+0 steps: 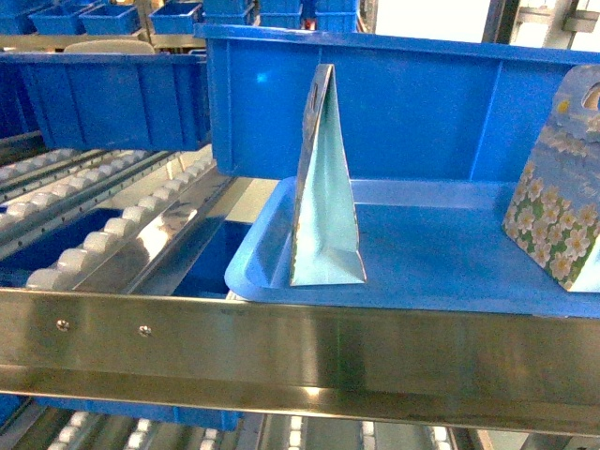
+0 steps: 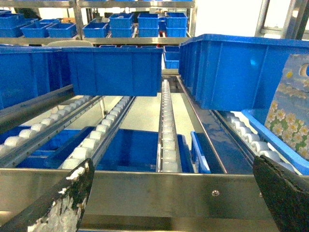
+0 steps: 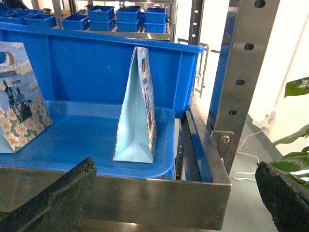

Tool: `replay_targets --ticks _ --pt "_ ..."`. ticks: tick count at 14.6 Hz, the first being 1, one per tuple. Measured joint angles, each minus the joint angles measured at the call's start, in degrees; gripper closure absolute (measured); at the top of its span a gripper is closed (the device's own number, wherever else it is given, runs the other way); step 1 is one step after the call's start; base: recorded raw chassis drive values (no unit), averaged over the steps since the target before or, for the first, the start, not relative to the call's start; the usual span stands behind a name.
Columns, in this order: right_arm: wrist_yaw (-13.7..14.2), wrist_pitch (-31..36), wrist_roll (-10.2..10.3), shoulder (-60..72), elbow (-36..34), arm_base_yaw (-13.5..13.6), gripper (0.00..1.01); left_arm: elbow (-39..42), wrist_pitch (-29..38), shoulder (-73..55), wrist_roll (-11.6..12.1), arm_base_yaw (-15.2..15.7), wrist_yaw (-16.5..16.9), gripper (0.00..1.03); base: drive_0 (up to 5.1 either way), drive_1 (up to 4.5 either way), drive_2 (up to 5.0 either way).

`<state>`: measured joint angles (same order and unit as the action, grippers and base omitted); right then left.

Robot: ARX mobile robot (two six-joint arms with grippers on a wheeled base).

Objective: Move flower gift bag to table near conveyor

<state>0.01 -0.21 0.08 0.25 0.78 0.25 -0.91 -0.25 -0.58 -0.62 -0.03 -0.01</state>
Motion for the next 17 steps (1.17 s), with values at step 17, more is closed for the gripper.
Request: replay_targets --ticks 17 --pt "3.04 4.76 -0.98 3.82 0.52 3.26 0.03 -0.09 3.72 -1.92 0.02 -0.72 -0.57 0.05 0.0 0.0 0.0"
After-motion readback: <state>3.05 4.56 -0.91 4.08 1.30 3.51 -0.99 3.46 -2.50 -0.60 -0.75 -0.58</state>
